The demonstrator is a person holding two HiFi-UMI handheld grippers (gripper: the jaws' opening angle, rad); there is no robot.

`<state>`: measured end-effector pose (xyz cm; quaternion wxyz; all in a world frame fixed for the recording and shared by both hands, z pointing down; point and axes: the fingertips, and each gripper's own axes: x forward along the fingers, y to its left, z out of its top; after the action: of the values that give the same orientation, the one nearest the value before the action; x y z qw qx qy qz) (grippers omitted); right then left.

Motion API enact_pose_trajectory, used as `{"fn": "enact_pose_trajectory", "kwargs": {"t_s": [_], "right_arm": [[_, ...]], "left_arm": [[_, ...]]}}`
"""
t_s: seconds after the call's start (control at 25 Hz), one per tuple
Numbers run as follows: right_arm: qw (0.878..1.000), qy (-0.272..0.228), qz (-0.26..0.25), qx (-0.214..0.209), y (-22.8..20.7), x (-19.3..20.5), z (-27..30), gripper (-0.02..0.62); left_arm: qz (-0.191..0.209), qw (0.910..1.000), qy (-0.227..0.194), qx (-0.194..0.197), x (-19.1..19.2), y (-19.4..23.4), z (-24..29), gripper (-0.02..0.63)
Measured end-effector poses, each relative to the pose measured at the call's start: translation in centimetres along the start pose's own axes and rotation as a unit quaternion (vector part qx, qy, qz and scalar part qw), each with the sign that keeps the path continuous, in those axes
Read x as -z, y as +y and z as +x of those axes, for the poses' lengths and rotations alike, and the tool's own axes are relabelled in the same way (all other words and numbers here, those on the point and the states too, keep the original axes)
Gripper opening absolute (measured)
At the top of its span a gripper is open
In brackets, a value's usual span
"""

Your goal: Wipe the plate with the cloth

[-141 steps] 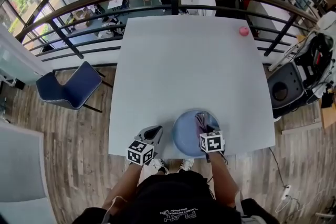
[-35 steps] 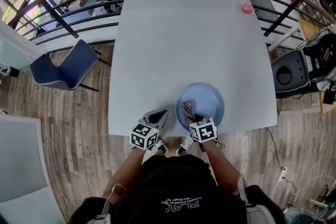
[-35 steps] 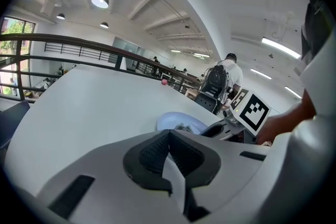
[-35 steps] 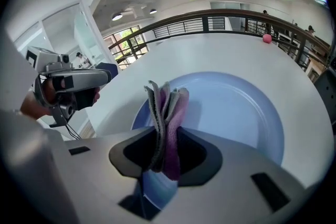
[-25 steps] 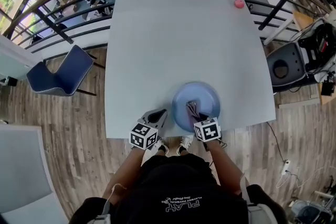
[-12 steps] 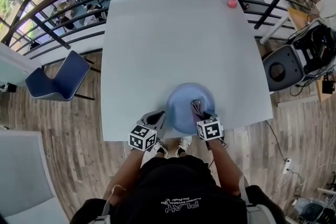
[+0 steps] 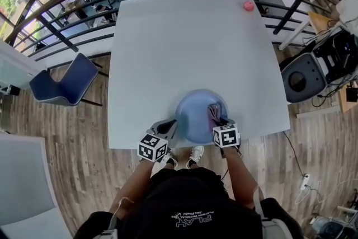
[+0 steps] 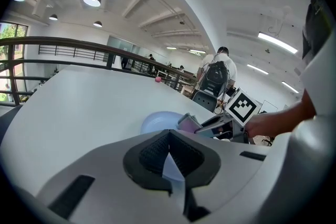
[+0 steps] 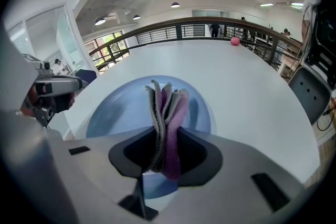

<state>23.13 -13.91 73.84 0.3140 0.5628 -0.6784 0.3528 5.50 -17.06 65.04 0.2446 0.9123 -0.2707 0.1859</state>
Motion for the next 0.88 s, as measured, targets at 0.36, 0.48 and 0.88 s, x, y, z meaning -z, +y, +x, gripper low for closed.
{"fn": "enact_pose_trajectory", "kwargs": {"t_s": [0.36,0.48,0.88], "right_arm": [[0.999,-0.031,-0.004,-0.01,0.4,-2.1,-1.2,0.119],[0.998,-0.052,-0.007,-0.017,0.9,-2.9,-1.8,0.12],[0.986,-0.155,-0.005,-0.065,3.1,-8.9,-5.5,0.118]], "left_arm": [[-0.001,0.9999,-0.012,-0.006,-1.5,-0.8,-0.1,0.012],[-0.002,0.9999,-0.014,-0.009,-1.2,-0.9,-0.2,0.012],[0.015,0.9983,-0.053,-0.018,-5.4,-0.5,-1.7,0.012]]}}
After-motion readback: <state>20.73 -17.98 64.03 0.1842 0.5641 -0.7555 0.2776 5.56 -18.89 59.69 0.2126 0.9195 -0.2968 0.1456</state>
